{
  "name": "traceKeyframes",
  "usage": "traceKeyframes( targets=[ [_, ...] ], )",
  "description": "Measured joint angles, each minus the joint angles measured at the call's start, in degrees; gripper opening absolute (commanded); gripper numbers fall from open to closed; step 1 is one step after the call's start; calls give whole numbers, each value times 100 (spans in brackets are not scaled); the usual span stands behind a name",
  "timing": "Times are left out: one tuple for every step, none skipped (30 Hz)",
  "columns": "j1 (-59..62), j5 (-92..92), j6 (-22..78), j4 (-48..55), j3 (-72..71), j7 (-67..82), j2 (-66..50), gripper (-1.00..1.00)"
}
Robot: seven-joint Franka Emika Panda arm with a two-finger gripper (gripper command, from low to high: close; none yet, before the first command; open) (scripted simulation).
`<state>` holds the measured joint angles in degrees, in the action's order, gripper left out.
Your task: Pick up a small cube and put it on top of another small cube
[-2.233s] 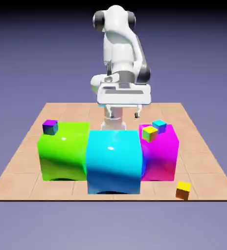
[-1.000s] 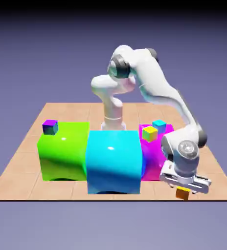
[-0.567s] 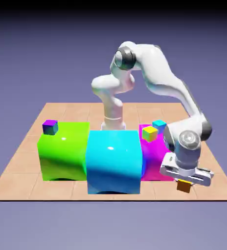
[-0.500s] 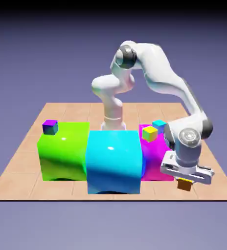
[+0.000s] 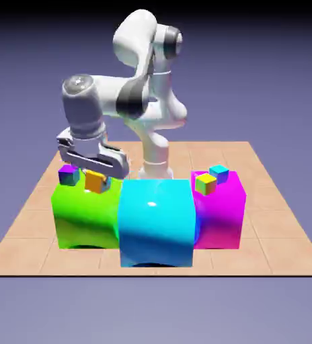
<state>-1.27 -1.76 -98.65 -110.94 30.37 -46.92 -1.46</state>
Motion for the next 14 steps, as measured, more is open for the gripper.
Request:
traceKeyframes(
  targets=[
    [223, -132, 154, -83, 145, 218, 206, -100],
    [415, -247, 336, -194, 277, 450, 393, -100],
    [536, -361, 517, -305, 407, 682, 582, -100],
    [679, -329, 698, -463, 368, 830, 579, -100],
    [651, -308, 719, -487, 344, 838, 557, -100],
    [680, -308, 719, -487, 343, 838, 556, -100],
    [682, -315, 510, -694, 350, 834, 554, -100],
    [693, -322, 300, -902, 357, 831, 552, -100],
    [701, -329, 91, -1109, 363, 827, 550, -100],
    [710, -335, -119, -1317, 370, 824, 547, -100],
    [716, -341, -289, -1485, 375, 821, 546, 100],
    [712, -356, -290, -1486, 376, 818, 546, 100],
    [713, -356, -290, -1486, 376, 818, 546, 100],
    [698, -349, -81, -1279, 369, 822, 548, 100]
  ],
)
